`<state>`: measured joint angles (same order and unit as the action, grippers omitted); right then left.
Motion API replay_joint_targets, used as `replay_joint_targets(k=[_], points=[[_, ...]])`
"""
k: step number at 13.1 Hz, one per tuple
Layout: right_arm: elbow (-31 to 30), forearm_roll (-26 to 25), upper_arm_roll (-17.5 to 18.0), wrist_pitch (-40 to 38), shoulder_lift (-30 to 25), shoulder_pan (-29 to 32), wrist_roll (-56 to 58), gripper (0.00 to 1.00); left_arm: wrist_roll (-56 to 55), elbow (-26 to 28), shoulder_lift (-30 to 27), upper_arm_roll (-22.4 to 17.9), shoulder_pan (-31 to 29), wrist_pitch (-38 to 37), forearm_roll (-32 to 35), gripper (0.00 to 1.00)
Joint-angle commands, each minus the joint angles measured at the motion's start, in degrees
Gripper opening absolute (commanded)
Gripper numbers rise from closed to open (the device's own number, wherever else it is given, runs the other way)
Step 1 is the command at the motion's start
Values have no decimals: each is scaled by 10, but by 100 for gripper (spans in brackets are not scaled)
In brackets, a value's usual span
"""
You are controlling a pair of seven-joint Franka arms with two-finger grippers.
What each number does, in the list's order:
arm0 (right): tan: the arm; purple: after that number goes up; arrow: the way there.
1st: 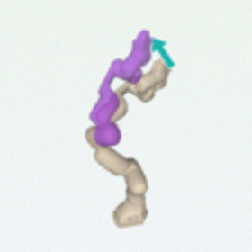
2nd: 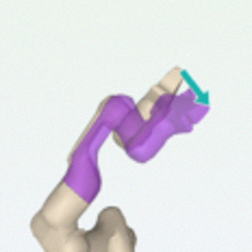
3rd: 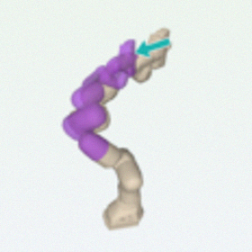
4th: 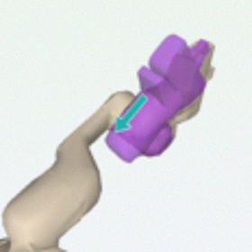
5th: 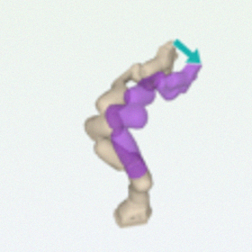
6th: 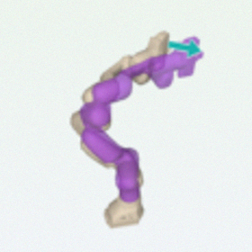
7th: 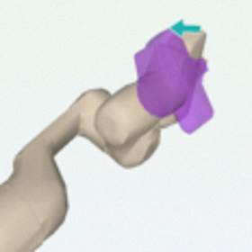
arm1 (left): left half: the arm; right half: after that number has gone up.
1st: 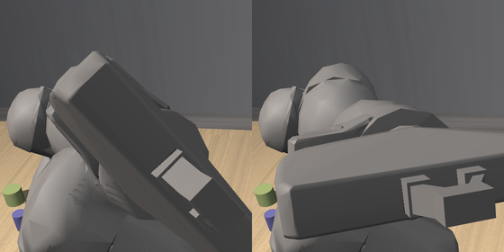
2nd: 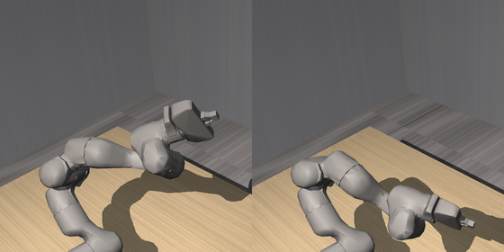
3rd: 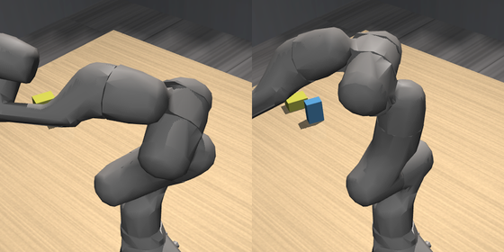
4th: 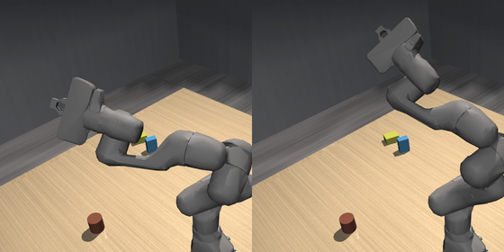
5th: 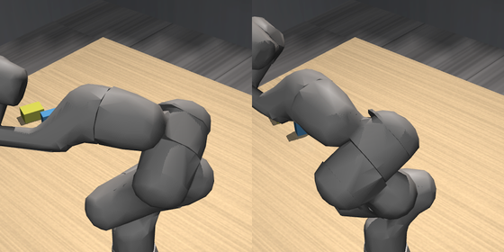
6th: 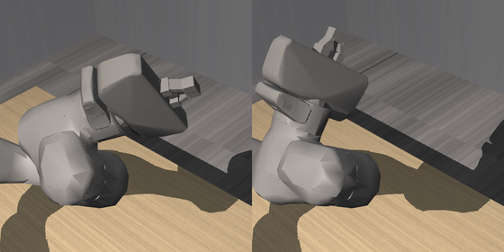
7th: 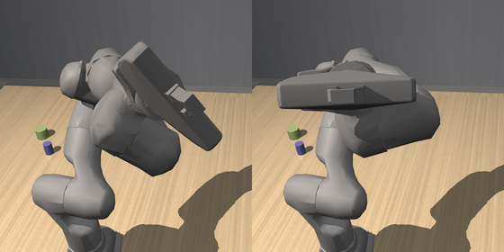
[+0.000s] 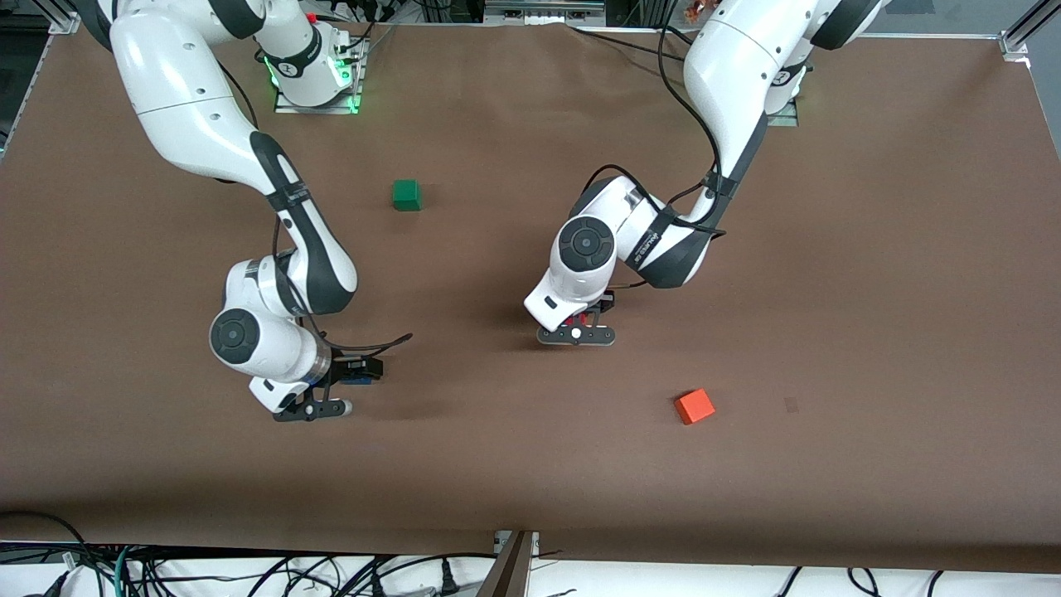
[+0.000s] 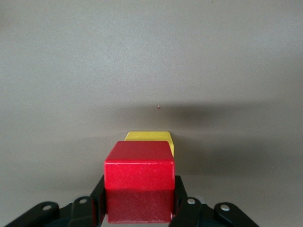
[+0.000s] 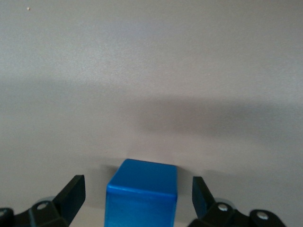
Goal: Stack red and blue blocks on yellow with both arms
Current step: 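Lower the red cube onto yellow, release, and withdraw the left gripper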
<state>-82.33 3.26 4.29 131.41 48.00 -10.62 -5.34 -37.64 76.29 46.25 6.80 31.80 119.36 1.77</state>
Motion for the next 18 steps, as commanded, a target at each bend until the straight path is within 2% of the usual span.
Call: replay_joint_targets(k=[1,2,4,5,6,8,10,11,12,14,16,18], points=[[17,-11,-2,-18,3,0,-12,99,-6,-20,9,-3,5,-8,13,0],[17,-11,-2,-15,5,-1,-14,99,-6,-19,9,-3,8,-8,13,0],[16,-11,-2,-14,9,-1,-18,91,-7,-20,9,-3,8,-9,13,0],[16,-11,-2,-14,9,-1,-30,82,-7,-20,9,-3,8,-9,13,6],[16,-11,-2,-17,8,-1,-31,70,-3,-20,9,-3,6,-9,13,99],[16,-7,-2,-33,3,-1,-32,45,-2,-30,2,-5,-4,-12,12,100],[16,-11,-2,-46,-2,1,-29,21,-1,-63,-13,-13,-18,-45,13,100],[18,-12,-2,-75,-14,1,-27,11,0,-84,-23,-25,-33,-76,12,100],[18,-12,-2,-97,-25,-1,-28,5,0,-111,-34,-28,-49,-101,11,100],[18,-29,0,-122,-56,-23,-31,5,18,-150,-56,-26,-88,-140,11,100],[20,-30,0,-163,-81,-54,-58,5,67,-154,-95,-21,-145,-170,2,100],[21,-31,3,-181,-96,-96,-144,5,107,-154,-130,-20,-182,-209,1,100]])
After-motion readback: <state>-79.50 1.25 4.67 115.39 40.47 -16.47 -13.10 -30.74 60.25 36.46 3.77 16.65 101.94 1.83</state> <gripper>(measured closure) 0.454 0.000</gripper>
